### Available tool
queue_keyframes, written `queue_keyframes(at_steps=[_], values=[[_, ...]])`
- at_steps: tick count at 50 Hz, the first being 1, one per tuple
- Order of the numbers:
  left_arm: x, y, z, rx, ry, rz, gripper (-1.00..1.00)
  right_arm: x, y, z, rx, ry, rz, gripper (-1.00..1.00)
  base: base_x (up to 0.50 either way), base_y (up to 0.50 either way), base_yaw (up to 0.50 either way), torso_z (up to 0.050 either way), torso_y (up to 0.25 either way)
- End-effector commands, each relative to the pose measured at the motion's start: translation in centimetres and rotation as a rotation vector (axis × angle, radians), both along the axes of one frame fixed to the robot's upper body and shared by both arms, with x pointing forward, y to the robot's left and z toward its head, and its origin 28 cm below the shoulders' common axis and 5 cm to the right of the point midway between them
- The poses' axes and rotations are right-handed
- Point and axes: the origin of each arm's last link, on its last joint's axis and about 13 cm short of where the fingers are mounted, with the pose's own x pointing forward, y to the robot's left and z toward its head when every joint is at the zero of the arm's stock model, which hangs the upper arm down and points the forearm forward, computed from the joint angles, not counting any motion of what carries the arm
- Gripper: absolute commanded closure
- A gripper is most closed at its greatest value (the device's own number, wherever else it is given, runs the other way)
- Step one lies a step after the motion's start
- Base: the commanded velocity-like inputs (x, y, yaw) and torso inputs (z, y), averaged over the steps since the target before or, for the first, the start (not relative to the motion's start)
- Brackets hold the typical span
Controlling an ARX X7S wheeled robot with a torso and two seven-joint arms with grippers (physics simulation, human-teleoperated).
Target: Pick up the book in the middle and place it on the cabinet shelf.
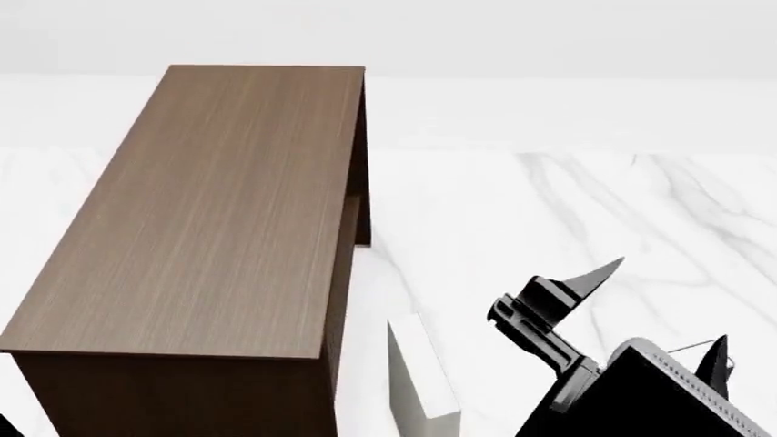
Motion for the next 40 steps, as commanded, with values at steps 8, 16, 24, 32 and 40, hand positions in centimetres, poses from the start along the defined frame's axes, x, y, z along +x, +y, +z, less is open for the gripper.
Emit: queue_keyframes(at_steps=[8, 16, 24, 32, 40], values=[[0.4, 0.7, 0.5, -0.004, -0.015, 0.035, -1.0, 0.5, 0.5, 1.9, 0.176, 0.079, -0.015, -1.0, 0.0, 0.0, 0.0, 0.0, 0.0], [0.5, 0.7, 0.4, -0.003, -0.013, 0.038, -1.0, 0.7, 0.0, 2.2, 0.228, 0.099, -0.071, -1.0, 0.0, 0.0, 0.0, 0.0, 0.0], [0.5, 0.7, 0.4, -0.004, -0.01, 0.038, -1.0, 0.8, 0.1, 1.2, 0.229, 0.123, -0.08, -1.0, 0.0, 0.0, 0.0, 0.0, 0.0], [0.5, 0.7, 0.3, -0.001, -0.004, 0.033, -1.0, 0.8, 0.2, 0.2, 0.211, 0.148, -0.08, -1.0, 0.0, 0.0, 0.0, 0.0, 0.0], [0.6, 0.6, 0.3, -0.001, 0.004, 0.031, -1.0, 1.2, -0.2, -0.7, 0.192, 0.162, -0.102, -1.0, 0.0, 0.0, 0.0, 0.0, 0.0]])
